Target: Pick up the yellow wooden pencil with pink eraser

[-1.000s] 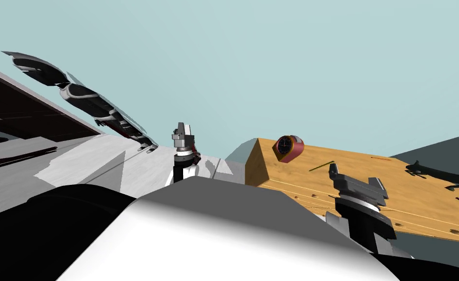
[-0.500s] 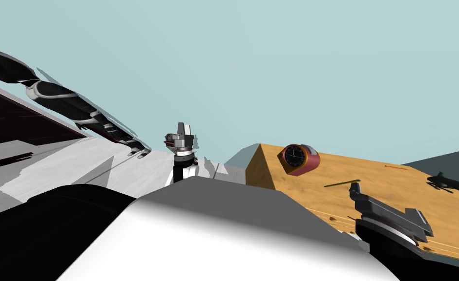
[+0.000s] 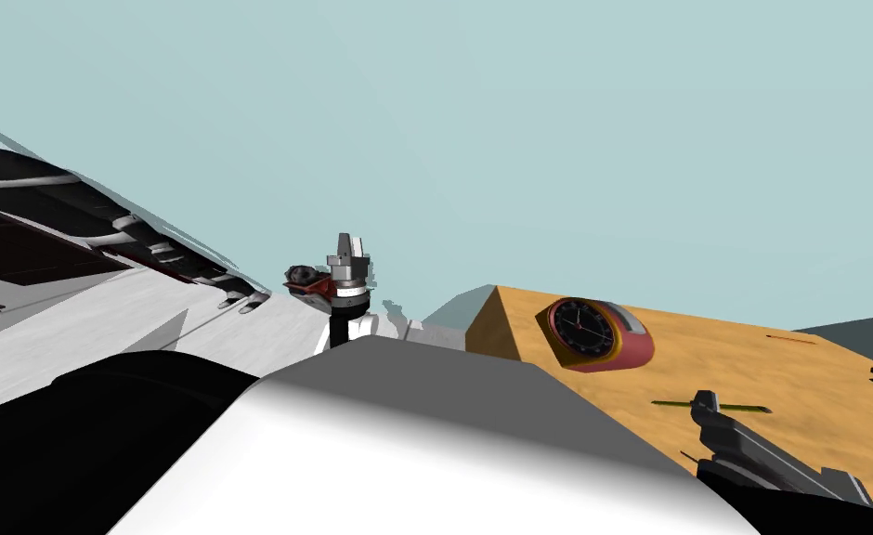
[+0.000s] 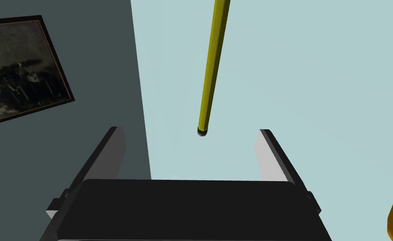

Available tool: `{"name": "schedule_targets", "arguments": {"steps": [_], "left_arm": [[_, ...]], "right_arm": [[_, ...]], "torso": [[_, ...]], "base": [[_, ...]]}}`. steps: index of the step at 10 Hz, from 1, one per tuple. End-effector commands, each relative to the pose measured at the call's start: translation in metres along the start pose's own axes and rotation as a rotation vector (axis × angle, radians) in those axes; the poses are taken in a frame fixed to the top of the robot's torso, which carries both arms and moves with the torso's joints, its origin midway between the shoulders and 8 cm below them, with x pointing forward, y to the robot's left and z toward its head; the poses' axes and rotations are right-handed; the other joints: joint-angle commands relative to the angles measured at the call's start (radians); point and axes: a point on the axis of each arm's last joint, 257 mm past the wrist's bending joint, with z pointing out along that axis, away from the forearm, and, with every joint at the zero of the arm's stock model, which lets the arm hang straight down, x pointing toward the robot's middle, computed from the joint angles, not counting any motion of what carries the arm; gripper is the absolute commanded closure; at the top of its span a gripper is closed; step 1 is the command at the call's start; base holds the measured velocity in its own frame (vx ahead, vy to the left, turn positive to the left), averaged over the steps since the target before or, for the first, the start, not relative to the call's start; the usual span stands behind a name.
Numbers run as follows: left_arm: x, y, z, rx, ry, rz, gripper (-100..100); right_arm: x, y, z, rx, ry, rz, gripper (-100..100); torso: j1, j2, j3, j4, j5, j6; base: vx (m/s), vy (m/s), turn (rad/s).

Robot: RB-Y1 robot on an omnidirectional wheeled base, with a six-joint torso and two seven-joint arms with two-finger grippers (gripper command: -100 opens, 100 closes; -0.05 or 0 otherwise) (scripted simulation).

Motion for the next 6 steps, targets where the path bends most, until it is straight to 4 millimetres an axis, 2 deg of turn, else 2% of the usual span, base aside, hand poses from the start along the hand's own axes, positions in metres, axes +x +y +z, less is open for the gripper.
{"name": "schedule_targets", "arguments": {"steps": [1, 3, 4, 5, 6], "left_arm": [[0.0, 0.0, 0.0, 0.0, 0.0, 0.0, 0], [0.0, 0.0, 0.0, 0.0, 0.0, 0.0, 0], [0.0, 0.0, 0.0, 0.0, 0.0, 0.0, 0], [0.0, 0.0, 0.0, 0.0, 0.0, 0.0, 0], [0.0, 0.0, 0.0, 0.0, 0.0, 0.0, 0]], "right_arm": [[0.017, -0.018, -0.014, 0.049, 0.04, 0.02, -100], [0.039, -0.031, -0.031, 0.095, 0.082, 0.049, -100], [0.047, -0.034, -0.038, 0.111, 0.098, 0.062, -100], [0.04, -0.033, -0.035, 0.1, 0.087, 0.054, -100], [0.041, -0.033, -0.035, 0.102, 0.089, 0.056, 0]], "torso": [[0.0, 0.0, 0.0, 0.0, 0.0, 0.0], [0.001, 0.002, 0.001, 0.001, 0.0, 0.0], [0.001, 0.005, 0.003, 0.001, 0.0, 0.0], [0.001, 0.008, 0.005, 0.002, 0.0, 0.0], [0.002, 0.012, 0.007, 0.003, 0.0, 0.0]], "base": [[0.216, -0.028, -0.033], [0.164, -0.021, -0.024], [0.089, -0.025, -0.014], [0.032, -0.009, 0.0], [0.008, -0.002, 0.001]]}}
